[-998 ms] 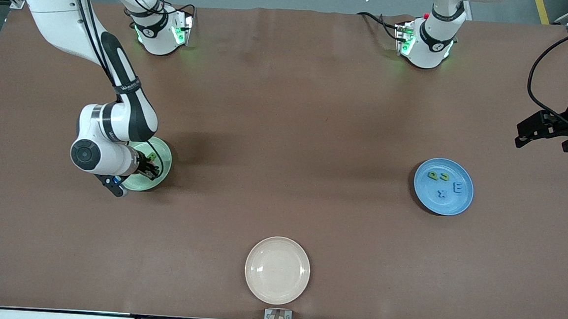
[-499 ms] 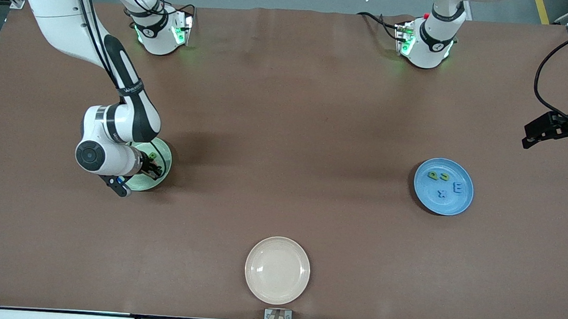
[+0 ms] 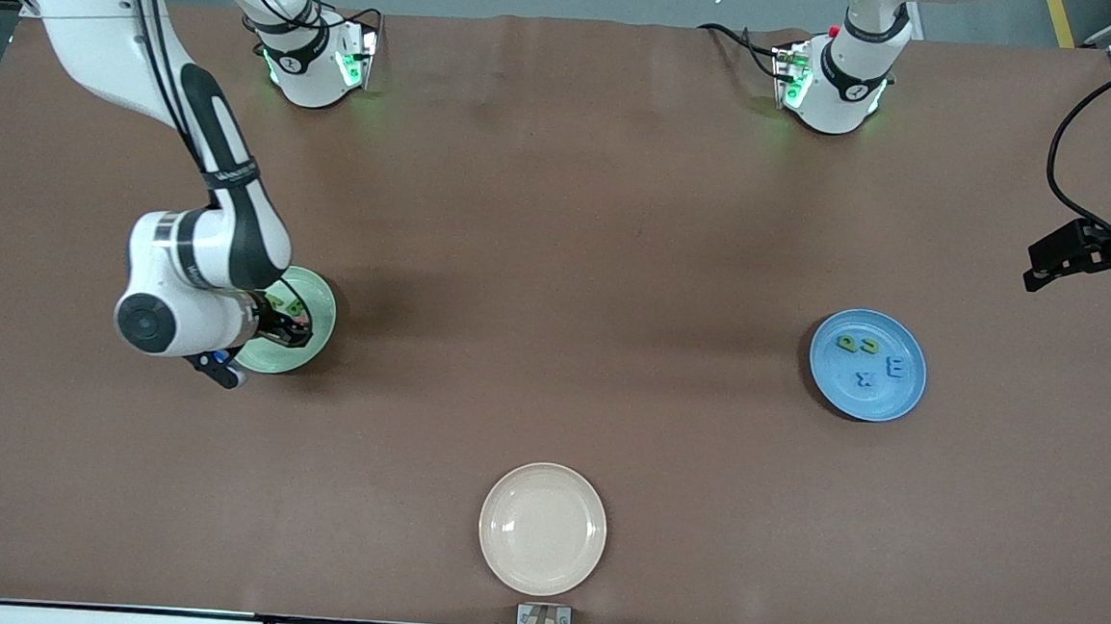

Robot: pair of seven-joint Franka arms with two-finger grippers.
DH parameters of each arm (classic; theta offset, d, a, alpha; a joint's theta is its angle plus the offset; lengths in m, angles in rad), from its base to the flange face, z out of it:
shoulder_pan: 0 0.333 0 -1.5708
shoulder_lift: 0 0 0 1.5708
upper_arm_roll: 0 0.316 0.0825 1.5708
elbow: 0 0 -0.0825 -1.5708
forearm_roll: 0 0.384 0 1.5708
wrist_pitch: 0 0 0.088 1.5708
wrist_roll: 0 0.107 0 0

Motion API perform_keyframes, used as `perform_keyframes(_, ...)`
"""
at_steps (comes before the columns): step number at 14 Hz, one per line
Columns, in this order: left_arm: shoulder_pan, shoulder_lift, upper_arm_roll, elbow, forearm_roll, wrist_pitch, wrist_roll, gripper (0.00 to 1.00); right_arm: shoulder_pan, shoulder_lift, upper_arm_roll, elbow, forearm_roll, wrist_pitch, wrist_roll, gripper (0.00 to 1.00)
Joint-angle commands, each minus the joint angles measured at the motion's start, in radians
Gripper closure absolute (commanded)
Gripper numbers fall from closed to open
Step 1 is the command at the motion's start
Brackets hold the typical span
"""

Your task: Sort upper and lower case letters into plates

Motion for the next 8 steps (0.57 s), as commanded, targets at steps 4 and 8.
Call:
perform_keyframes(4, 0.016, -0.003, -0.014, 0.012, 0.001, 0.009, 0.012, 0.00, -0.103, -0.026, 0.012, 0.154, -0.033, -0.181, -0.494, 0.00)
perform_keyframes(8, 0.019, -0.021, -0.014, -0.006, -0.019, 0.018, 0.015, 0.00, -0.137, -0.093, -0.010, 0.209, -0.044, -0.256, -0.563, 0.00)
